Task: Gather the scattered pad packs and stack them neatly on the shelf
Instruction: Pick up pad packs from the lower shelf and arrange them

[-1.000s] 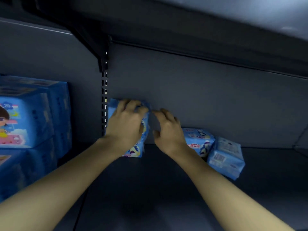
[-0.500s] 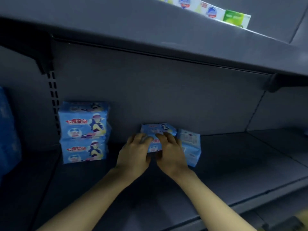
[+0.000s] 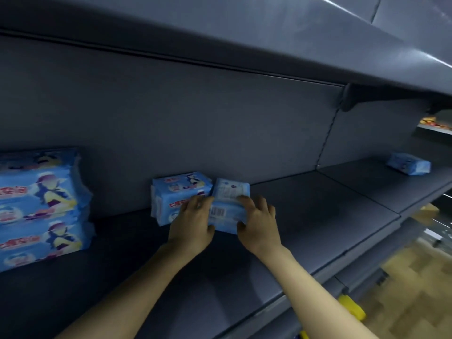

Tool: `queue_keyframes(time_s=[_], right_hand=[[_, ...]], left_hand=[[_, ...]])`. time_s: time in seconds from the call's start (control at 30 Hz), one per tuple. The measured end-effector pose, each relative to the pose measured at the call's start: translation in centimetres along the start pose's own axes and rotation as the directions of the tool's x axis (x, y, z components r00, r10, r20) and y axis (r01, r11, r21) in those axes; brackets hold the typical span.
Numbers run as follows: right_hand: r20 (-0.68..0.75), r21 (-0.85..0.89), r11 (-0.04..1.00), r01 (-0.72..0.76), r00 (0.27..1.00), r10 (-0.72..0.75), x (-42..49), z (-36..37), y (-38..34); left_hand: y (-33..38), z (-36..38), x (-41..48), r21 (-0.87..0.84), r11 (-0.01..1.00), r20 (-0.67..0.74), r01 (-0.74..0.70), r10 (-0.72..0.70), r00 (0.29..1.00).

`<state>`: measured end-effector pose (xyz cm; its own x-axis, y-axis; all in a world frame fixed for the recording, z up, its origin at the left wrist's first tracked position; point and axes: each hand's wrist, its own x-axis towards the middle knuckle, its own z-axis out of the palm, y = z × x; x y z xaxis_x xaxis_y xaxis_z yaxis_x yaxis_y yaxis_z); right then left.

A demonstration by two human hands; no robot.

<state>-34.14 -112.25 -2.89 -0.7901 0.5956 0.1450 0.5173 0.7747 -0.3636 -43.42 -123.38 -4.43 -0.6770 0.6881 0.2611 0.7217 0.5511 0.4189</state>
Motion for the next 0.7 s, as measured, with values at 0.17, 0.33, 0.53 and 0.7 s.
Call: queue_keyframes(time_s=[0.17, 0.33, 0.53, 0.7], right_hand=[[-0.006, 0.082, 0.997, 0.007, 1.000, -0.007, 0.9, 1.1, 1.0], [-0.047, 0.157, 0.987, 0.035, 0.998, -0.028, 1.0, 1.3, 0.9], [-0.112, 0.180, 0.983, 0.041, 0.994, -0.021, 0.7, 1.0, 0.6], [-0.111, 0.199, 0.979, 0.050, 0.993, -0.028, -0.4, -0.5, -0.1]], left_hand=[[0.4, 1.2, 1.7, -0.105, 0.993, 0.009, 0.054, -0.053, 0.999], [0.8, 1.7, 2.5, -0.172, 0.981, 0.017, 0.085, -0.083, 0.996], [1.4, 1.1, 2.5, -0.182, 0.982, -0.010, 0.049, -0.051, 0.999], [2.1, 0.0, 1.3, -0.214, 0.977, -0.043, 0.009, -0.018, 0.999]])
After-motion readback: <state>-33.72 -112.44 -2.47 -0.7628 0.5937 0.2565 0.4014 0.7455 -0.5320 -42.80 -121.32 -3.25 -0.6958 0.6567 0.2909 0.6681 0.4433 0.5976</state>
